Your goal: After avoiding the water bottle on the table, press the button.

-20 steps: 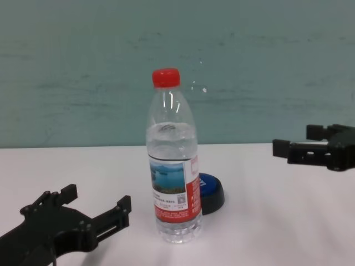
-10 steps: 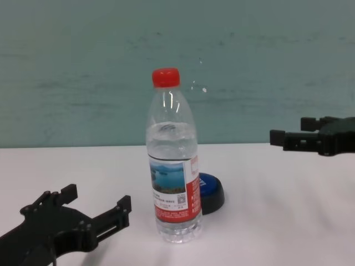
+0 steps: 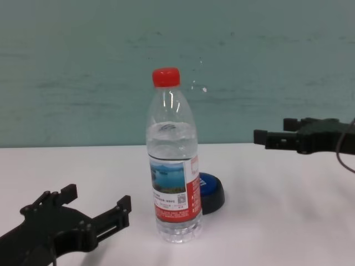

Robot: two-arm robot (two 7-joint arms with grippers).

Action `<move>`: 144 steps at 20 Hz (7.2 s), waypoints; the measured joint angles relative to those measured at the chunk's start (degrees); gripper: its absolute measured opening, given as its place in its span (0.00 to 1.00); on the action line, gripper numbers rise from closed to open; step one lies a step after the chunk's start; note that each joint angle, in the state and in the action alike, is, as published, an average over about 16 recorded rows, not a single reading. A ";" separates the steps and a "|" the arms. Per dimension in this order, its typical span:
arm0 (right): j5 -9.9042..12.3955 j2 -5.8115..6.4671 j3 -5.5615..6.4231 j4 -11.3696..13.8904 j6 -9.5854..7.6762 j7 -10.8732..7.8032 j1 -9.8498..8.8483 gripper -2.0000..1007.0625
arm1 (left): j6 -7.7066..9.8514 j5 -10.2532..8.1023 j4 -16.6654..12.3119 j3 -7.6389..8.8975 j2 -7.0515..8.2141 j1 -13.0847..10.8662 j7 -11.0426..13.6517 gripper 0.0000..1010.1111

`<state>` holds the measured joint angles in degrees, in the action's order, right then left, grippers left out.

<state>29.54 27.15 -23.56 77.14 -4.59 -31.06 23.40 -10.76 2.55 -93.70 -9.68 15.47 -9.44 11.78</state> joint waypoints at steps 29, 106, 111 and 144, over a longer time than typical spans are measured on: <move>-5.33 -8.26 -6.31 -21.87 3.43 -7.00 14.25 1.00 | 0.00 0.00 0.00 0.00 0.00 0.00 0.00 0.99; -12.35 -14.54 -5.36 -32.35 7.12 -9.53 18.68 1.00 | 0.00 0.00 0.00 0.00 0.00 0.00 0.00 0.99; -12.11 -13.95 -5.54 -30.07 7.00 -8.81 17.97 1.00 | 0.00 0.00 0.00 0.00 0.00 0.00 0.00 0.99; -9.68 -5.96 0.90 2.19 6.11 5.05 -1.30 1.00 | 0.00 0.00 0.00 0.00 0.00 0.00 0.00 0.99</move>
<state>19.85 21.19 -22.66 79.33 1.52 -26.00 22.10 -10.75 2.55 -93.70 -9.68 15.47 -9.44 11.78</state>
